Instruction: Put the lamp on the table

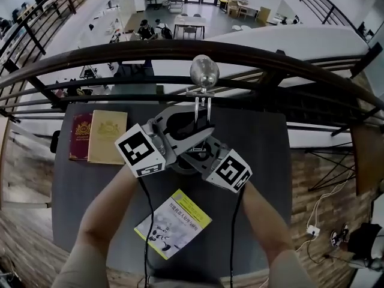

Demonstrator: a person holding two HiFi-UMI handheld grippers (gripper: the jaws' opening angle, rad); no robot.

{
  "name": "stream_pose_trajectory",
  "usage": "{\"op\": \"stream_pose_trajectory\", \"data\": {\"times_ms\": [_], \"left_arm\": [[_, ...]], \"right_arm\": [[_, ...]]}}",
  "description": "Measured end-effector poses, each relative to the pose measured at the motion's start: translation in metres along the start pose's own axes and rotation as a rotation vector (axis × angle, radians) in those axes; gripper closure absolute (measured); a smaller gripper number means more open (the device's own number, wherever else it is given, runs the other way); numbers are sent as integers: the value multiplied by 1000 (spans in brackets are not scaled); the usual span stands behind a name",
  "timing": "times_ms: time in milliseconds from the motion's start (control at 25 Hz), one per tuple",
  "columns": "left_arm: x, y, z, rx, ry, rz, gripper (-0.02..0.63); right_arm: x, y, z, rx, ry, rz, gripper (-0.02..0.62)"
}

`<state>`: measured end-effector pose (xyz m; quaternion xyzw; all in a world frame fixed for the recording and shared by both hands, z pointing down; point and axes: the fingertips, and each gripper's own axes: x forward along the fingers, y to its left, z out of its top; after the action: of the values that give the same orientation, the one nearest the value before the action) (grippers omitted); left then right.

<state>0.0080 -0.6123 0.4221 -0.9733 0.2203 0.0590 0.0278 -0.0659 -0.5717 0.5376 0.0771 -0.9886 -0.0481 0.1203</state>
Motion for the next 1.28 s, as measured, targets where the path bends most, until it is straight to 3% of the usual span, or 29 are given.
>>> {"op": "stream_pose_trajectory", "data": {"times_ms": [720, 1280], "left_arm": [[-39, 44, -15, -96, -100, 145, 475], [-40, 45, -11, -79, -78, 181, 468]], "right_arm": [[33, -7, -11, 19, -24, -17, 529], [30, -17, -8, 175, -90, -127, 473]]}}
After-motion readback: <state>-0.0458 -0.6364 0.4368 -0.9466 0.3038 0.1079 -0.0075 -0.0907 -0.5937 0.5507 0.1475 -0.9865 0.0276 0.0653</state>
